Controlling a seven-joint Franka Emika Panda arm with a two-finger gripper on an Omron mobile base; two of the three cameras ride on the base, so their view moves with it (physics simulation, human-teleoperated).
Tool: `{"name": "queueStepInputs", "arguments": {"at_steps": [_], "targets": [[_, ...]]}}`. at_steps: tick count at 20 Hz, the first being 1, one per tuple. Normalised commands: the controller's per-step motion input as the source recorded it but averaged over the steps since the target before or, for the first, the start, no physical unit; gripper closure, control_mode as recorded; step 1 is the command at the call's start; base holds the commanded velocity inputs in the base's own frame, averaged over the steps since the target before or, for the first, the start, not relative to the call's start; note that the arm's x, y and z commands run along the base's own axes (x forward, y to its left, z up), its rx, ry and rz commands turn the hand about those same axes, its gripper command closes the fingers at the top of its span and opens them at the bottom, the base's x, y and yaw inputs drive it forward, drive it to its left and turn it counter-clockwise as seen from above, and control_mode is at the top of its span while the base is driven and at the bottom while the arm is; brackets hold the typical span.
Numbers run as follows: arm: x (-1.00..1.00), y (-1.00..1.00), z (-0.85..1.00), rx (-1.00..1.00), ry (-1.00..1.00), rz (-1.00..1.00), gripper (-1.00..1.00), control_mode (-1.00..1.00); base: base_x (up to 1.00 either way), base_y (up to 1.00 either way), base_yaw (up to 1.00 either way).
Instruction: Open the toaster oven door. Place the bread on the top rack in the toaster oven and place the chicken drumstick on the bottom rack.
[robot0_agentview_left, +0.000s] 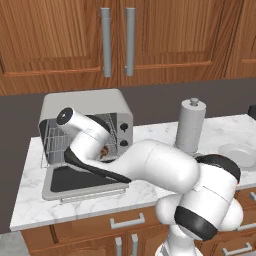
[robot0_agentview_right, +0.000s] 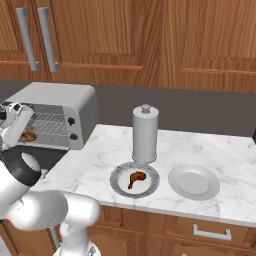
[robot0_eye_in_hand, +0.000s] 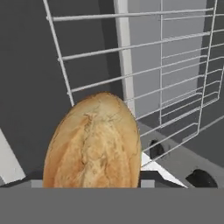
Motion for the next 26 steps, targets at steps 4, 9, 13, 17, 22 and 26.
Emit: {"name": "queueStepInputs", "arguments": {"at_steps": [4,9,13,17,22,26], "targets": [[0.49,0.47,-0.42,0.0,-0.01,0.0,1.0,-1.0,0.0,0.0,0.0],[0.31,0.29,-0.36,0.01,-0.04,0.01,1.0,-1.0,0.0,0.0,0.0],[0.27,0.08,-0.05,0.03,-0.05,0.0,1.0,-1.0,0.0,0.0,0.0],[0.07,0.0,-0.13,0.04,-0.01,0.0,-1.0,-1.0,0.0,0.0,0.0],[0.0,0.0,-0.06,0.04,-0.02,0.0,-1.0,-1.0,0.0,0.0,0.0],[0.0,0.0,0.03,0.05,0.0,0.0,-1.0,-1.0,0.0,0.0,0.0]]}}
